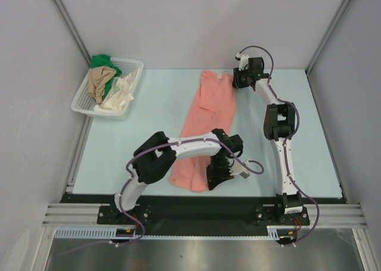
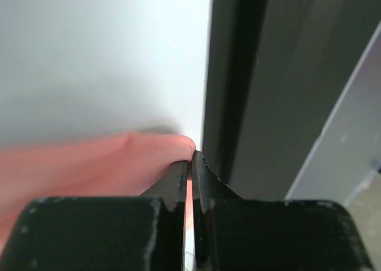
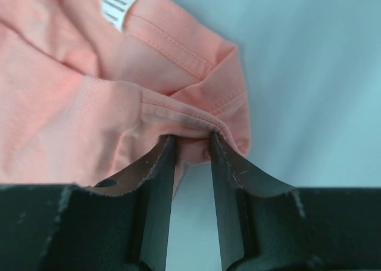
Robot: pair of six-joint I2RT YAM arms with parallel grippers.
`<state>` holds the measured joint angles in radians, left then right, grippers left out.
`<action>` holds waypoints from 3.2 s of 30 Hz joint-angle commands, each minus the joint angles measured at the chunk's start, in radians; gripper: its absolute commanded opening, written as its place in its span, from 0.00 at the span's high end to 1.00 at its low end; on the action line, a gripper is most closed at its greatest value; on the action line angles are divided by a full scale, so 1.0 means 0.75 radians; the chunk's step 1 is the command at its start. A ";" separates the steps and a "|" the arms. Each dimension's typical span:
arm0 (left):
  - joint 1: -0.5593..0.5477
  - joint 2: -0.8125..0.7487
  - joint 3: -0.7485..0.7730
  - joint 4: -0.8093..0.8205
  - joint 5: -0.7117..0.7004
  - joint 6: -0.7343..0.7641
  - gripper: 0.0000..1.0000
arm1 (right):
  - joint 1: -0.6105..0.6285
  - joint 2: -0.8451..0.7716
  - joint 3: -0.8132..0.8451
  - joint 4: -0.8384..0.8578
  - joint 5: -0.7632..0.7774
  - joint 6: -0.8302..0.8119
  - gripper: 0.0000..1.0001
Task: Fold and stack the t-shirts
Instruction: Fold the tshirt
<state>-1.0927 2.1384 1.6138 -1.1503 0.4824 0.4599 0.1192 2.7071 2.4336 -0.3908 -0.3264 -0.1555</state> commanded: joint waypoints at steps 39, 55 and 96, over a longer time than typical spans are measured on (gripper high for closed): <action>0.945 -0.681 -0.474 0.480 0.124 -0.989 0.30 | -0.263 -1.603 -1.890 -0.209 -0.491 0.468 0.49; 0.981 -0.718 -0.976 0.615 0.341 -1.059 0.32 | 0.078 -1.787 -2.367 -0.459 -0.475 0.727 0.51; 0.633 -0.395 -0.894 0.797 0.377 -1.169 0.67 | 0.330 -1.601 -2.498 -0.191 -0.446 1.009 0.59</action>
<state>-0.6159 1.8355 0.9363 -0.5663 0.7631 -0.4118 0.3557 1.4933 0.5701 -0.5892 -0.6655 0.5751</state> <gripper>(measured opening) 0.346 0.418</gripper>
